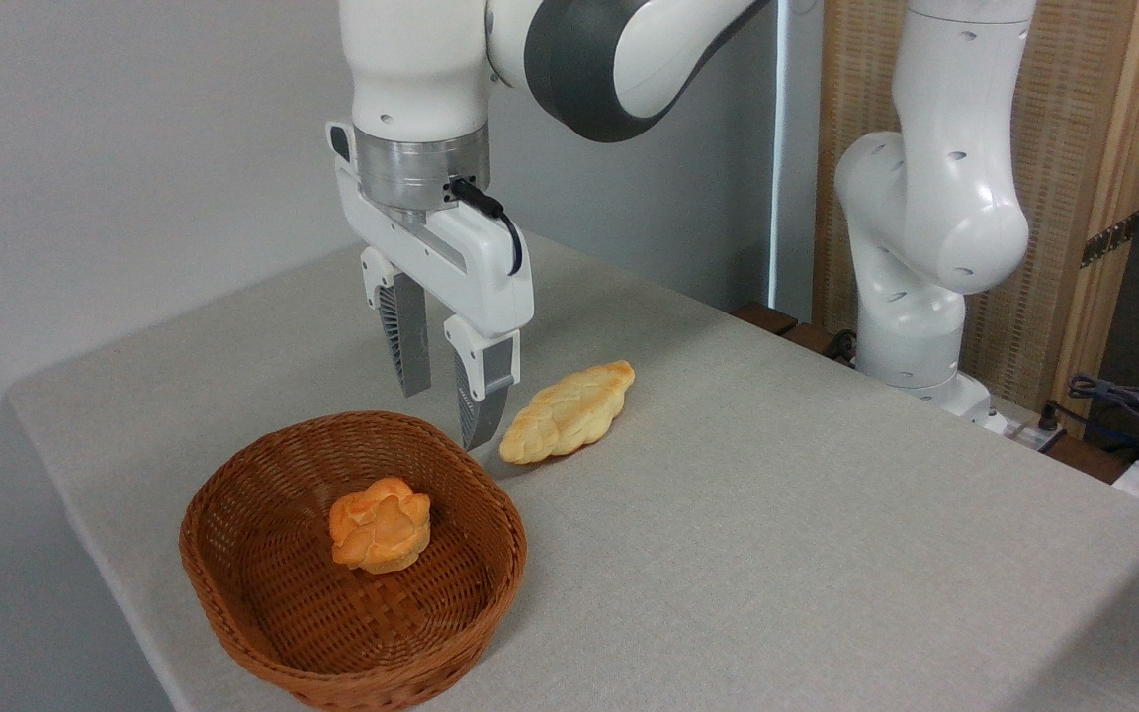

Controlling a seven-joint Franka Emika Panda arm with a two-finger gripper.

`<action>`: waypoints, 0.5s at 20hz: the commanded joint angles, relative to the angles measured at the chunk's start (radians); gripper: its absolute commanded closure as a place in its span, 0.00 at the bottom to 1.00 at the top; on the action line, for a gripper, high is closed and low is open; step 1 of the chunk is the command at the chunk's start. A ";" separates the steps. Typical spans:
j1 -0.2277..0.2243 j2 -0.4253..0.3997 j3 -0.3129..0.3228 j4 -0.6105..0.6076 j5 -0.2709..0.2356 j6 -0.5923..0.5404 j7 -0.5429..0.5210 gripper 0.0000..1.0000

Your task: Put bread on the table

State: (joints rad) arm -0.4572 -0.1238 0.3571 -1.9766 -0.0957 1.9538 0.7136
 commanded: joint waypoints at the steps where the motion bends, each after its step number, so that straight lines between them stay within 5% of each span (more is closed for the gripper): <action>1: -0.006 -0.004 0.005 0.004 0.014 0.005 0.010 0.00; 10: -0.004 -0.004 0.003 0.004 0.014 0.005 0.015 0.00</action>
State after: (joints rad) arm -0.4572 -0.1238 0.3571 -1.9766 -0.0949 1.9538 0.7136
